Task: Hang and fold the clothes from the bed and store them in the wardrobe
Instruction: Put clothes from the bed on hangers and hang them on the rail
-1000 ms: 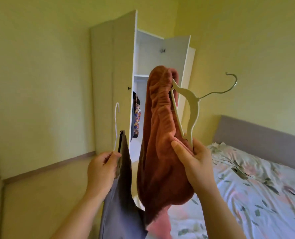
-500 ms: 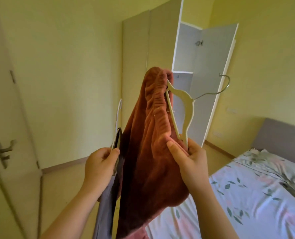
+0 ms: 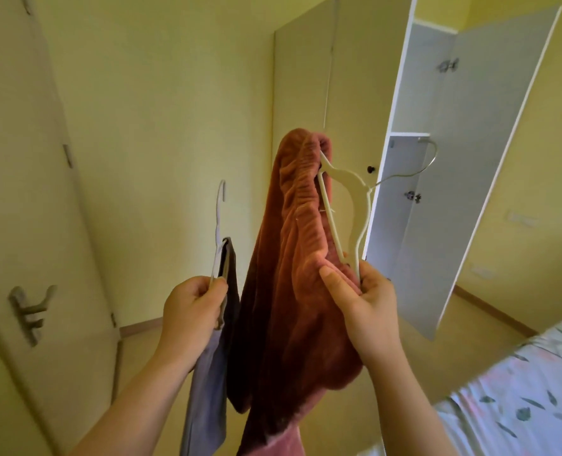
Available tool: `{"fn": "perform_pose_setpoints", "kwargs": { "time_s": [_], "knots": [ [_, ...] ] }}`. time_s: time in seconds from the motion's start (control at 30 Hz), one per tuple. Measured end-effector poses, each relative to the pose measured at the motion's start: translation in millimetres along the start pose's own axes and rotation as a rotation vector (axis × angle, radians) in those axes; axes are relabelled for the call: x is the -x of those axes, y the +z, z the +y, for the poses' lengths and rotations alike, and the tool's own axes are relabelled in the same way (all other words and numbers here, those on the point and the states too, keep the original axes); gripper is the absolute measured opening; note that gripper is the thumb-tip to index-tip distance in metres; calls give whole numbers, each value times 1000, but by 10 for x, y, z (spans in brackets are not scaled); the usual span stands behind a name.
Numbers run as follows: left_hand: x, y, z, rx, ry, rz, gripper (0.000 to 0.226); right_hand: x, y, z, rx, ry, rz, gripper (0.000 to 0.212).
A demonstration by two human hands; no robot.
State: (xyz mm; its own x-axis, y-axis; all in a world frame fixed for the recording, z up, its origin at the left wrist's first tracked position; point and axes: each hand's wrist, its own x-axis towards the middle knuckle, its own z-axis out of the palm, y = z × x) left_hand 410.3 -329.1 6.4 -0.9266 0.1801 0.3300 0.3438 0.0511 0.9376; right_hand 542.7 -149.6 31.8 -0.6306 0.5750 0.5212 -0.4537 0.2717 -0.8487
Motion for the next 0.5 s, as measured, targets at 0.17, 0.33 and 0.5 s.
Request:
{"fn": "perform_pose_setpoints", "kwargs": {
  "time_s": [0.17, 0.33, 0.5],
  "knots": [
    [-574, 76, -265, -6, 15, -3, 42, -430, 214, 354, 51, -13, 20, 27],
    [-1299, 179, -522, 26, 7, -76, 43, -909, 466, 690, 102, -13, 132, 10],
    [-2005, 397, -680, 32, 12, -203, 50, -1413, 688, 935, 176, -34, 243, 14]
  ]
}}
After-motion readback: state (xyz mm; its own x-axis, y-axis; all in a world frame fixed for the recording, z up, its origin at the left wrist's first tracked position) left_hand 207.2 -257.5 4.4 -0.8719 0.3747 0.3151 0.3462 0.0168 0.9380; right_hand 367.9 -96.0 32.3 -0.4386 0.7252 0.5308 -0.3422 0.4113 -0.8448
